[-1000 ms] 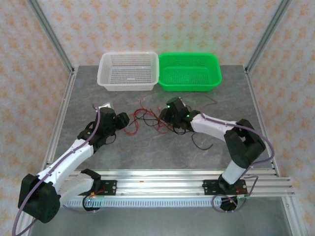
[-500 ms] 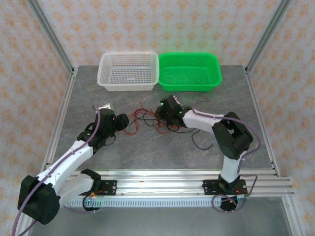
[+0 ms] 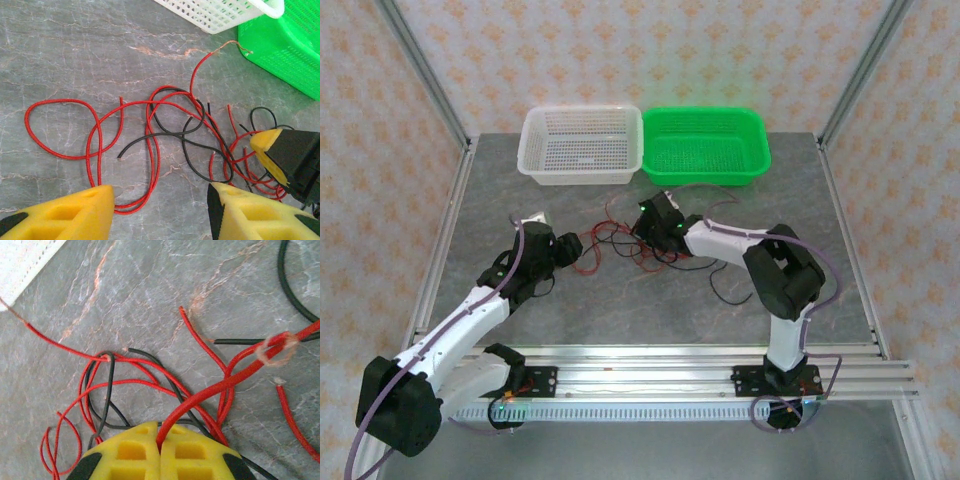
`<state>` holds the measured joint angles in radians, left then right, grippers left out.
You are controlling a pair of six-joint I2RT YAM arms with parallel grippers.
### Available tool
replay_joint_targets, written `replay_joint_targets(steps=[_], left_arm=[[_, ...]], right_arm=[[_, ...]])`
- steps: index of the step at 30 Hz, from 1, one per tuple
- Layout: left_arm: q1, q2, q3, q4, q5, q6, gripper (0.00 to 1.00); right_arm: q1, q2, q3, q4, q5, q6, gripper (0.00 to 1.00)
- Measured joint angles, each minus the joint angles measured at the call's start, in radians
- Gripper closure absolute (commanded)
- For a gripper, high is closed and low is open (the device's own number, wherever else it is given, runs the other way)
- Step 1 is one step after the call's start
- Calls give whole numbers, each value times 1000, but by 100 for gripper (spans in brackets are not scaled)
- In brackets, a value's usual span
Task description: Untangle the cables
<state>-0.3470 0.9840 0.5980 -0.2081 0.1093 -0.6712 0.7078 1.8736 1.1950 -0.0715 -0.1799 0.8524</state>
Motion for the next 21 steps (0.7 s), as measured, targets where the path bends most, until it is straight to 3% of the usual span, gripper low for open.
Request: replay_joint_targets(steps=[9, 14, 21], left_arm=[[-34, -1, -53, 125, 96, 28, 45], [-134, -9, -53, 211, 110, 100, 43], [-263, -4, 16, 312, 60, 245, 31]], right_arm=[[10, -200, 14, 2, -12, -71, 100], [10, -275, 67, 9, -34, -72, 100], [10, -308, 75, 7, -65, -64, 100]])
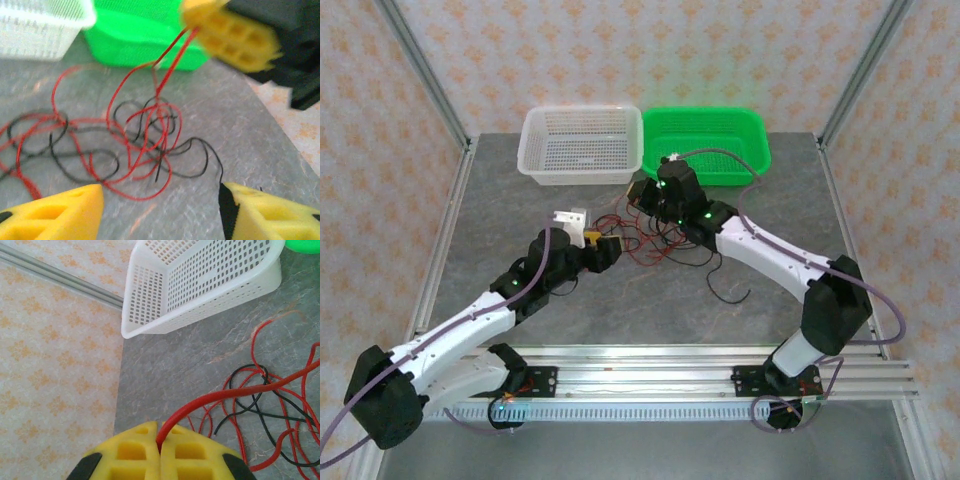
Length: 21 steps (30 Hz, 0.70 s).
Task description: Untangle the cables
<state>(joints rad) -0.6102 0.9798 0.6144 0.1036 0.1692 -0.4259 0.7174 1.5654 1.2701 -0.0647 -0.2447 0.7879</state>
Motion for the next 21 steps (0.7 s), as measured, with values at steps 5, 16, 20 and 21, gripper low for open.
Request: replay_joint_targets(steps=[5, 16, 20, 21], left_arm=[[-6, 90, 31, 142, -33, 89, 18], [-6, 418, 196, 327, -19, 226, 18], [-6, 496, 228, 417, -19, 235, 24], [-6, 511, 232, 442, -19, 235, 26]], right_arm=[[0, -34, 0, -2, -26, 16, 100], [0, -144, 9, 6, -48, 64, 100], [-6, -164, 21, -1, -34, 69, 100], [-8, -164, 26, -3, -29, 69, 100]])
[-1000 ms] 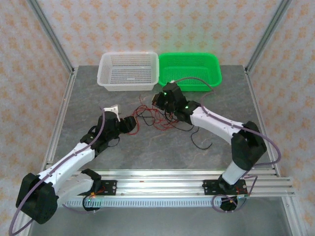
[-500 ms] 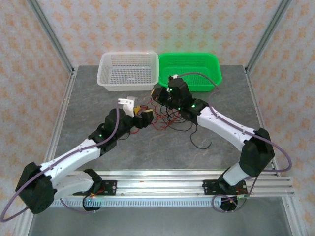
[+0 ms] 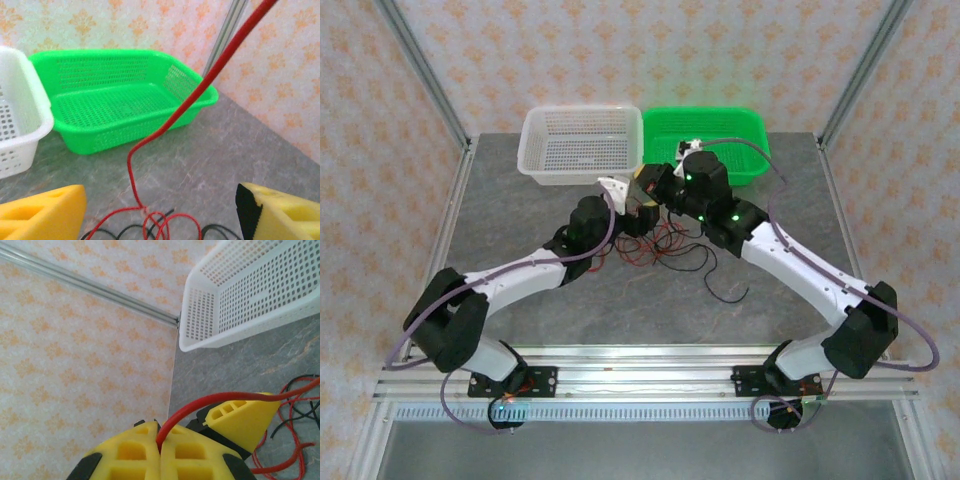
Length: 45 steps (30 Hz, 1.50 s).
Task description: Untangle the cables
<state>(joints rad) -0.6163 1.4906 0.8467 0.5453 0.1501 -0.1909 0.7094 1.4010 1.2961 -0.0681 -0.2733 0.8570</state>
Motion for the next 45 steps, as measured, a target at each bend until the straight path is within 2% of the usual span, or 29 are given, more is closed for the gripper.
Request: replay_joint_targets(steps=[3, 12, 22, 25, 31, 36, 45], left_arm=[[1, 60, 2, 63, -1, -18, 37], [1, 277, -81, 143, -13, -89, 55], [1, 318, -201, 246, -37, -176, 56], [1, 318, -219, 261, -47, -186, 52], [1, 265, -243, 249, -54, -204, 37], [-2, 50, -232, 159, -54, -190, 27], [-25, -306, -95, -103, -79, -97, 10]], right_arm=[[-1, -2, 30, -16, 5, 0, 100], [6, -43, 283, -72, 22, -50, 100], [-30, -34, 553, -192, 64, -153, 100], [-67, 1, 655, -233, 53, -175, 100], [-172, 89, 833, -306, 1, -208, 100], [-281, 185, 924, -323, -89, -213, 100], [-414, 439, 1033, -322, -232, -280, 100]])
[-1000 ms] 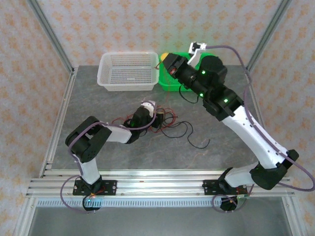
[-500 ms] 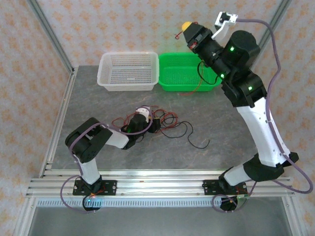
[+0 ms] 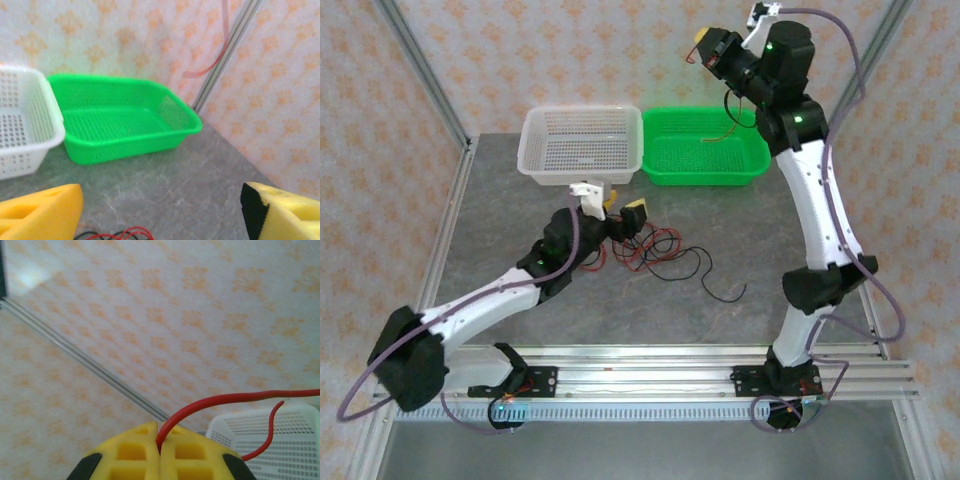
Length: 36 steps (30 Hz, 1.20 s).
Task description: Untangle the cables
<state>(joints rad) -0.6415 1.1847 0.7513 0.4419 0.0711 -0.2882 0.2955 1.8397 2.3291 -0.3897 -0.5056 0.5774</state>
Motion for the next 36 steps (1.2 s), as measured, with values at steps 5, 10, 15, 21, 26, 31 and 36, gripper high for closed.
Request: replay_joint_targets(steps=[5, 10, 15, 21, 26, 31, 36], left_arm=[[0, -151, 0, -118, -36, 20, 1], [1, -284, -41, -190, -56, -3, 1], [3, -361, -75, -275, -57, -46, 1], [7, -390, -75, -371, -63, -98, 1], [7, -413, -73, -443, -85, -139, 2], [7, -416, -60, -513, -108, -177, 3], [7, -415, -42, -586, -139, -222, 3]], right_arm=[[-61, 147, 34, 21, -61, -30, 100], [-106, 292, 84, 39, -94, -37, 100], [-133, 412, 89, 47, -93, -45, 100], [-135, 546, 89, 12, -21, -84, 100], [-134, 621, 75, -84, 105, -127, 100], [-134, 658, 56, -168, 221, -181, 96], [-132, 672, 55, -256, 318, -247, 71]])
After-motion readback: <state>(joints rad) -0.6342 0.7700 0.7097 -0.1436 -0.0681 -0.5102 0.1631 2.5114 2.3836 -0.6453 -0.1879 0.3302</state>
